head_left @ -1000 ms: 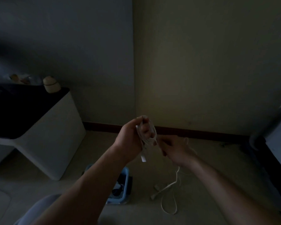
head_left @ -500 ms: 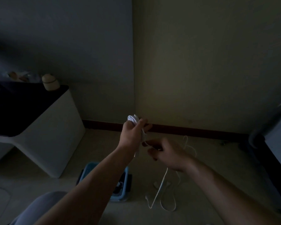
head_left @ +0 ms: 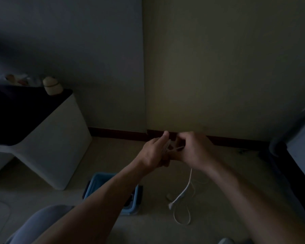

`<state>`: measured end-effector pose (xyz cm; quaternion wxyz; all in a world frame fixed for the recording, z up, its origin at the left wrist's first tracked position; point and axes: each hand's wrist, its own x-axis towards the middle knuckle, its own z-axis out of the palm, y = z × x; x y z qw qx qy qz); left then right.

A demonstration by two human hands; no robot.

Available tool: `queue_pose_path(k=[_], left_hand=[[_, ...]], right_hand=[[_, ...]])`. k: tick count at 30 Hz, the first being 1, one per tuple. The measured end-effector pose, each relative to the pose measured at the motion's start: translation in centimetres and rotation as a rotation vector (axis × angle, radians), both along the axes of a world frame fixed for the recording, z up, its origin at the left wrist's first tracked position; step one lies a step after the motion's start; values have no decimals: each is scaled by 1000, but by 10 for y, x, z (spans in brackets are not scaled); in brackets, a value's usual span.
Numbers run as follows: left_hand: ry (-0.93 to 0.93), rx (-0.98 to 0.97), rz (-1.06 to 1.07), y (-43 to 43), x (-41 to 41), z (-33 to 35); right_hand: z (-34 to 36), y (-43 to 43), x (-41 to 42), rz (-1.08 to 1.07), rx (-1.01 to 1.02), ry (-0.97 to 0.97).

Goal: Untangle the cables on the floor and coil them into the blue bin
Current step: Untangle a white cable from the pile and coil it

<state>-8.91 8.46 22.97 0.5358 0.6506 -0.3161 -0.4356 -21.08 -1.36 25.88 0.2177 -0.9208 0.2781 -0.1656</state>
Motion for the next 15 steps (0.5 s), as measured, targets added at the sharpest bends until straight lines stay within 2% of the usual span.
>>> queue_pose_path(k=[2, 4, 8, 11, 15], left_hand=[[77, 8, -73, 0, 0, 5], [99, 19, -144, 1, 0, 10], [43, 52, -160, 4, -2, 12], [-31, 51, -171, 5, -1, 14], [-113, 39, -211, 5, -1, 17]], right_hand=[[3, -3, -2, -36, -87, 41], [2, -7, -2, -12, -56, 34], [-3, -23, -4, 167, 286, -120], [-7, -31, -6, 250, 440, -227], [-13, -32, -3, 183, 572, -322]])
